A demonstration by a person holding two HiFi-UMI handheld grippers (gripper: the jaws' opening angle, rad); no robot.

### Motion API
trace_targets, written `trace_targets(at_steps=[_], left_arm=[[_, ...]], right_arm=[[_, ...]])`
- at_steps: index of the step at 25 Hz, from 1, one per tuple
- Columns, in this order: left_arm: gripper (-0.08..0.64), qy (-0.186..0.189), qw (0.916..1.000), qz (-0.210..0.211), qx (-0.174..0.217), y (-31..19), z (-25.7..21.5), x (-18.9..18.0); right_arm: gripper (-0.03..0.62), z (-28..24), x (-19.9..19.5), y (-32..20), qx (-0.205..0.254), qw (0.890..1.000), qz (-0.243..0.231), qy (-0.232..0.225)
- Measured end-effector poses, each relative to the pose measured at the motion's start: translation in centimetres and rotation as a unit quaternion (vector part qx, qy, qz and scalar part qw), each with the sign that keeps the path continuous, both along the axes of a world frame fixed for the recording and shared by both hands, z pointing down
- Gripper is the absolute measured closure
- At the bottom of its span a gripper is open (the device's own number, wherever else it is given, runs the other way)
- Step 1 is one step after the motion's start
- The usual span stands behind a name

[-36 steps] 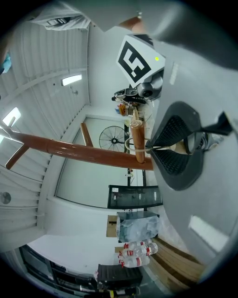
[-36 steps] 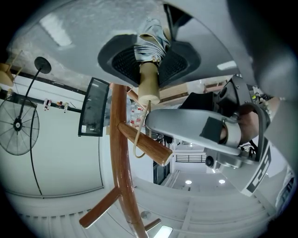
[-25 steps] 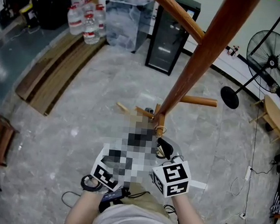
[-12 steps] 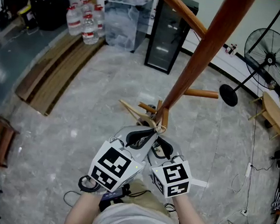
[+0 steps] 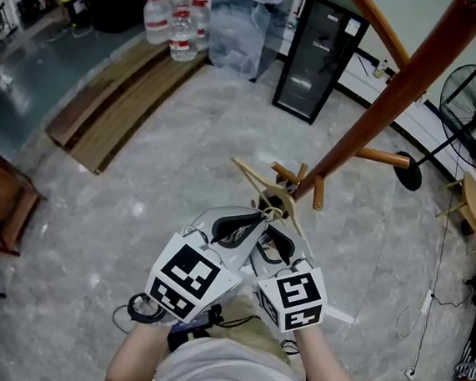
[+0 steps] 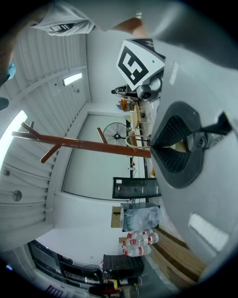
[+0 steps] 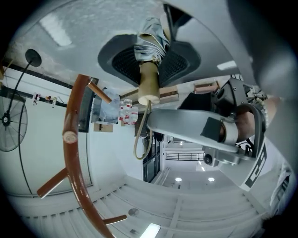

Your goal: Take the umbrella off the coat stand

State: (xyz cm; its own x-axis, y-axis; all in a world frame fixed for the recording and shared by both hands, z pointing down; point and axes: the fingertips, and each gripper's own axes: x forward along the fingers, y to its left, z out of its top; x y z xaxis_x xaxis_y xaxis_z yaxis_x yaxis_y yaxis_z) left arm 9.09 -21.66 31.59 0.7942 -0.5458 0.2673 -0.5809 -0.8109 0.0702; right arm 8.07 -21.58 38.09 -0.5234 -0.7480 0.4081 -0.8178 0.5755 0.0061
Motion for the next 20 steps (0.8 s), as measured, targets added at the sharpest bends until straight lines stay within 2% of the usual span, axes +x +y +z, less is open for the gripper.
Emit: trace_targets(at_steps=[10, 20], left_arm=[[0.534, -0.013, 0.9968, -0.079, -0.002, 1.2, 0.2, -7.3], [0.534, -0.009, 0.9880, -0.154, -0.011, 3.6, 0.9, -13.7]], right_arm=[[0.466, 0.1, -7.3, 1.4, 0.000, 0.996, -0.086, -0.002], [0.466, 1.0, -13.5, 4.1, -0.006, 0.987, -0.160, -0.006]])
